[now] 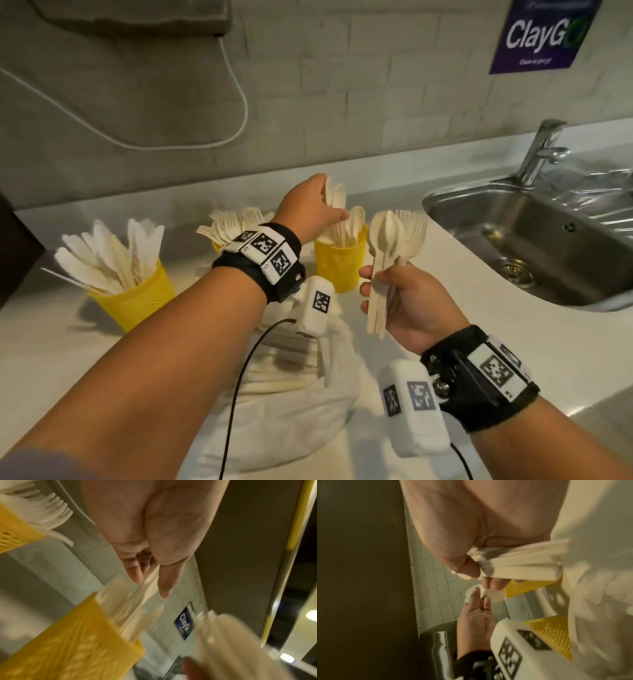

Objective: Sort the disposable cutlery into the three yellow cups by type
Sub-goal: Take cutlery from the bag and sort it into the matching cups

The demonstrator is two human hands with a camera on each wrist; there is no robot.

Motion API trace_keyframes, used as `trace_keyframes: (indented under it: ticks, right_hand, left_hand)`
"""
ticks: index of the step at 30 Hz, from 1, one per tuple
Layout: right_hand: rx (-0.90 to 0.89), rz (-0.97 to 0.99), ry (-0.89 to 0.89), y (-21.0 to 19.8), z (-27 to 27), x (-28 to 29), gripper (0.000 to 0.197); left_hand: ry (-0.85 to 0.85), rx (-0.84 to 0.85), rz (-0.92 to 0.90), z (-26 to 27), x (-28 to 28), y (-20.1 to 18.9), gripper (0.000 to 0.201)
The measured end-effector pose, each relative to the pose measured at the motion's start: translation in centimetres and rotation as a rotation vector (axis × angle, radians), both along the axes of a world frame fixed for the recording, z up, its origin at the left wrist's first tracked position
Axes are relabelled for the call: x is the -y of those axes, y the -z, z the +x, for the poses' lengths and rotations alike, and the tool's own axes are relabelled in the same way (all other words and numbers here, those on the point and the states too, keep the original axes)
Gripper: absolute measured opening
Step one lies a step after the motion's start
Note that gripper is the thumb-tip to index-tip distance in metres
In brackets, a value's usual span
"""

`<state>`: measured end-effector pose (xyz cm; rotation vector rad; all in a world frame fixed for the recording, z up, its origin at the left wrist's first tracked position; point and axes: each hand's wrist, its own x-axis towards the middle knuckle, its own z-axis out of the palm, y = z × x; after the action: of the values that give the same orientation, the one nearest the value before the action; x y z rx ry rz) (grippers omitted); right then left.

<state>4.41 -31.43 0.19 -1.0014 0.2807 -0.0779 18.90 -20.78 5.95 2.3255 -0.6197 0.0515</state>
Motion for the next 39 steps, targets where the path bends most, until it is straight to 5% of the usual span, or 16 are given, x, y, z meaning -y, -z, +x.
trace_keyframes:
  ticks: [4, 8, 12, 17, 24, 27, 31, 39]
  right_hand:
    - [0.000, 0.046, -0.115, 0.0, 0.7, -0.9, 0.028]
    - [0.009, 0.060, -0.285, 0.1, 1.7, -3.2, 0.025]
    - [-0.019, 0.085, -0.383, 0.6, 2.4, -5.3, 0.030]
    - [-0.095, 0.122, -0.471, 0.8, 3.1, -7.2, 0.034]
    - [-0.155, 0.141, -0.647, 1.2, 3.0, -9.0, 0.034]
    - [-0.147, 0.133, -0.694, 1.8, 3.1, -9.6, 0.037]
    - [-0.093, 0.117, -0.732, 2.4, 3.1, -10.2, 0.035]
    - [-0.068, 0.076, -0.742, 3.3, 3.1, -10.2, 0.046]
  left_hand:
    - [-0.020, -0.048, -0.265, -2.0, -2.8, -0.9, 0.060]
    - [0.238, -0.440, -0.366, -4.7, -5.4, 0.6, 0.057]
    - [0.157, -0.366, -0.430, -4.9, -8.0, 1.5, 0.032]
    - [0.037, -0.368, -0.517, -4.8, -10.8, 2.2, 0.038]
    - [0.091, -0.120, -0.107, -5.2, -13.1, 1.8, 0.042]
    - [0.058, -0.107, -0.048, -5.3, -14.1, 1.5, 0.028]
    - [0.071, -0.150, -0.135, -5.5, -14.8, 1.0, 0.013]
    - [0.073, -0.305, -0.474, -4.6, -16.6, 1.4, 0.019]
